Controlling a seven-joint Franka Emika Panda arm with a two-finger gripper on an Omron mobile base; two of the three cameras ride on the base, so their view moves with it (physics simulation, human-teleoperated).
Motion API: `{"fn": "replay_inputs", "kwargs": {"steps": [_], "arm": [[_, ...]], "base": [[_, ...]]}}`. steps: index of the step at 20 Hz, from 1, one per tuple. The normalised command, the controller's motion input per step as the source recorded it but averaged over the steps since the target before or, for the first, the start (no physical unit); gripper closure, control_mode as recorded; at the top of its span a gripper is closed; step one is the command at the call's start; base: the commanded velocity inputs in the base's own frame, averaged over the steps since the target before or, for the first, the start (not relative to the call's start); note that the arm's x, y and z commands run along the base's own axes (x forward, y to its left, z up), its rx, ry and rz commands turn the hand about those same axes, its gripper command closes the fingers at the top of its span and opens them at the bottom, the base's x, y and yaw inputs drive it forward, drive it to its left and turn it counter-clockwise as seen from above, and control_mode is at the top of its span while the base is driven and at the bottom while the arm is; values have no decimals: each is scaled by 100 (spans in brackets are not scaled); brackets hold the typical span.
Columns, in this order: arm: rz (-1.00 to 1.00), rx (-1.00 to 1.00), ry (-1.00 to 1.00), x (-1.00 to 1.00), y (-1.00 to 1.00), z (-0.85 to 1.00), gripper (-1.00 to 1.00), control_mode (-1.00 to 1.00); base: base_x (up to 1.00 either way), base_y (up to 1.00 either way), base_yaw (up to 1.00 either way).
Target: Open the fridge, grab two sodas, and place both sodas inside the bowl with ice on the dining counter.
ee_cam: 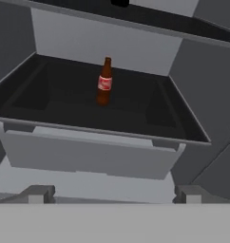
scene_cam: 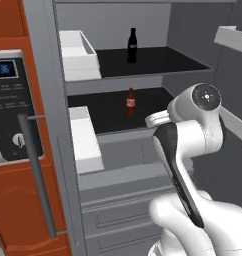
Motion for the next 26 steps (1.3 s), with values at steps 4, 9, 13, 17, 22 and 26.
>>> {"fn": "replay_inputs", "kwargs": {"steps": [4, 9, 13, 17, 22, 26], "arm": [[0, 0, 0, 0, 0, 0, -100, 100], [0, 0, 0, 0, 0, 0, -100, 100], [0, 0, 0, 0, 0, 0, -100, 100], [6, 0, 0, 41, 0, -49, -100, -100], [10, 0, 0, 46, -4, -71, -100, -100], [3, 5, -1, 41, -1, -44, -100, -100]], "base": [[46, 13, 11], [38, 15, 12], [43, 10, 10], [0, 0, 0], [0, 0, 0], [0, 0, 0]]}}
